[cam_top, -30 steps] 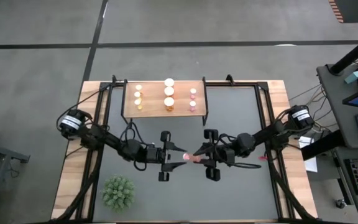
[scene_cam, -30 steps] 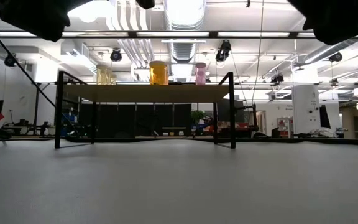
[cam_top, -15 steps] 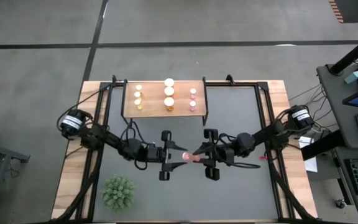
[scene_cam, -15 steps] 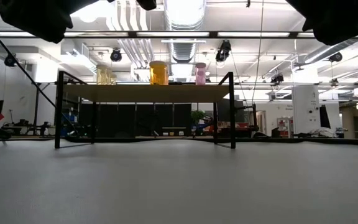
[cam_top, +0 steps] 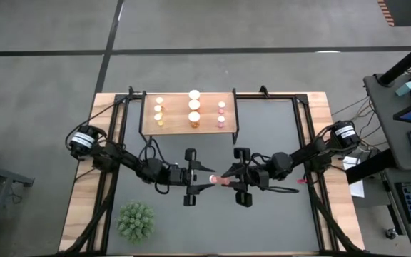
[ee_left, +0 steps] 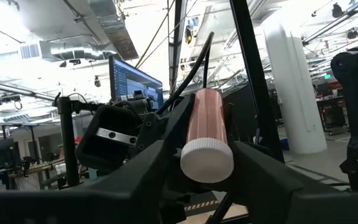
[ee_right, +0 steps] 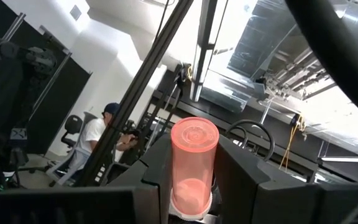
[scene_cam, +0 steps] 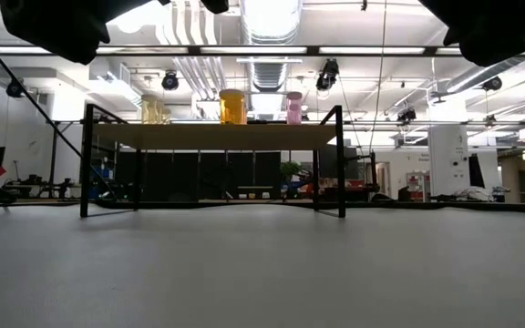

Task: Pick and place medicine bottles onto shelf by color
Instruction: Put the red pill bottle on the shelf

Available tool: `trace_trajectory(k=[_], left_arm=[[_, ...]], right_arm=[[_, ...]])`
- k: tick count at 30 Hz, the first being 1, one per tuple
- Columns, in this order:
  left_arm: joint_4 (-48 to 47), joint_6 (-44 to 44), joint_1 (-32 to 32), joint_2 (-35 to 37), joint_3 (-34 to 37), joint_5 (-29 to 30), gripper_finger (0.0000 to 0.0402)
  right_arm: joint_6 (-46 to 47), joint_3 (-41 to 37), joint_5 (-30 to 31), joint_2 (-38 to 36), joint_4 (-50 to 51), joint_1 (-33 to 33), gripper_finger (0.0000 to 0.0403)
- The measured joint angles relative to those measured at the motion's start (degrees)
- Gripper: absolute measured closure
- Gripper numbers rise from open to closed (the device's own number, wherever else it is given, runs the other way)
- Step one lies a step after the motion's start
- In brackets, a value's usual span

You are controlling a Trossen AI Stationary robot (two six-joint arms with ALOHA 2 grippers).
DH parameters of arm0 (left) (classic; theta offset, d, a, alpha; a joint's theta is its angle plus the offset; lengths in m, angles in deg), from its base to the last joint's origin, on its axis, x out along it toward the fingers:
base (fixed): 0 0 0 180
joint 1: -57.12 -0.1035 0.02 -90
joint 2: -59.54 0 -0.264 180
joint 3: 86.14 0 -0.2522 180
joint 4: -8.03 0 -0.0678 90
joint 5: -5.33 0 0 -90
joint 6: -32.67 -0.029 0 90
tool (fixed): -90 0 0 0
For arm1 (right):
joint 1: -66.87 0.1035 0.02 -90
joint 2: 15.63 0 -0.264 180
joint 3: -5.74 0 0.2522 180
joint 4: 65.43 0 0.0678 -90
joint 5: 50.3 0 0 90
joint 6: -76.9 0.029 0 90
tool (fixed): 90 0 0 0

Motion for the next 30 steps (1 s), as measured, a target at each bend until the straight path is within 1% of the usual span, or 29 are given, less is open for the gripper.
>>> trace_trajectory(k=[5,8,10,13,16,21,23,27,30], left_arm=[[-0.01,-0.02,-0.04,0.0,0.02,-0.09,0.0292],[-0.02,0.04,-0.02,0.0,0.02,-0.09,0.031],[-0.02,0.07,-0.02,0.0,0.02,-0.09,0.0311],[-0.02,0.06,-0.02,0.0,0.02,-0.09,0.0295],[-0.11,0.04,-0.02,0.0,0.02,-0.08,0.028],[-0.13,0.07,-0.04,0.02,0.06,-0.04,0.0277],[-0.43,0.07,0.23,0.45,0.36,0.52,0.0276],[-1.32,-0.03,1.27,2.18,2.1,7.21,0.0276],[-6.6,0.03,1.78,4.91,3.25,11.04,0.0288]], right_arm=[[-0.08,0.0,0.2,-0.01,-0.04,-0.07,0.0312],[-0.17,0.0,0.17,-0.02,-0.04,-0.07,0.0312],[-0.13,0.0,0.17,-0.02,-0.02,-0.07,0.0311],[0.53,0.0,0.17,-0.02,0.02,-0.07,0.0299],[1.21,0.0,0.45,-0.02,0.07,-0.04,0.0278],[1.61,-0.03,1.66,-0.02,0.38,0.02,0.0243],[1.57,-0.22,3.1,-0.06,0.56,0.04,0.0232],[1.47,-0.49,5.97,-0.2,0.58,0.15,0.0217],[1.43,-0.84,7.15,-0.22,0.79,0.15,0.021]])
